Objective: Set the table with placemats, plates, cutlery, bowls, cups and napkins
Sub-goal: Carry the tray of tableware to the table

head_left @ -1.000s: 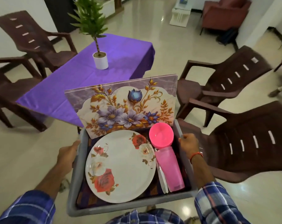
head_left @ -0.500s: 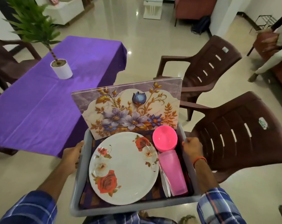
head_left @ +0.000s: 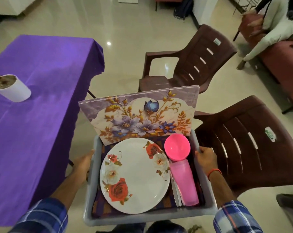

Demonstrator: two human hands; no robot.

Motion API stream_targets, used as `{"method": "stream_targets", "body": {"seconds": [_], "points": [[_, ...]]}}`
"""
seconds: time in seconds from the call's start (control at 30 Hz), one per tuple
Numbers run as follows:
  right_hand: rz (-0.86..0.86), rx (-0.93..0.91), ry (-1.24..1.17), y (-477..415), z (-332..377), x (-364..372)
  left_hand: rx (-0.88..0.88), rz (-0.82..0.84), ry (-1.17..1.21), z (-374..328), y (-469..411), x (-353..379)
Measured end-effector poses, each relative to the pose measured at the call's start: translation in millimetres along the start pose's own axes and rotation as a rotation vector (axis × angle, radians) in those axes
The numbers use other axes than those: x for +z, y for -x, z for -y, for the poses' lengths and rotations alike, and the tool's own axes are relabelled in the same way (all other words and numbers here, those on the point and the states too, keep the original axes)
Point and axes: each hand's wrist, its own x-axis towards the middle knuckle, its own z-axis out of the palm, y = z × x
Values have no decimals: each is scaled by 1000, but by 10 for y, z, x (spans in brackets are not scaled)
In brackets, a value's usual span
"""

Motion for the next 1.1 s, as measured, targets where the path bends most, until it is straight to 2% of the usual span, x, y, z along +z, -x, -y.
{"method": "stream_targets", "body": {"seconds": [0.33, 0.73, 0.97, 1.1], "points": [[-24, 69, -12, -584, -151, 27, -41, 64, -25, -359, -477, 720], [-8, 91, 45, -1474, -649, 286, -124, -34, -5, -313, -673, 1601], [69, 45, 144, -2017, -884, 576, -52, -50, -26, -281, -899, 2200], [134, 30, 227, -2262, -1071, 732, -30, -42, -173, -215, -995, 2424]]}}
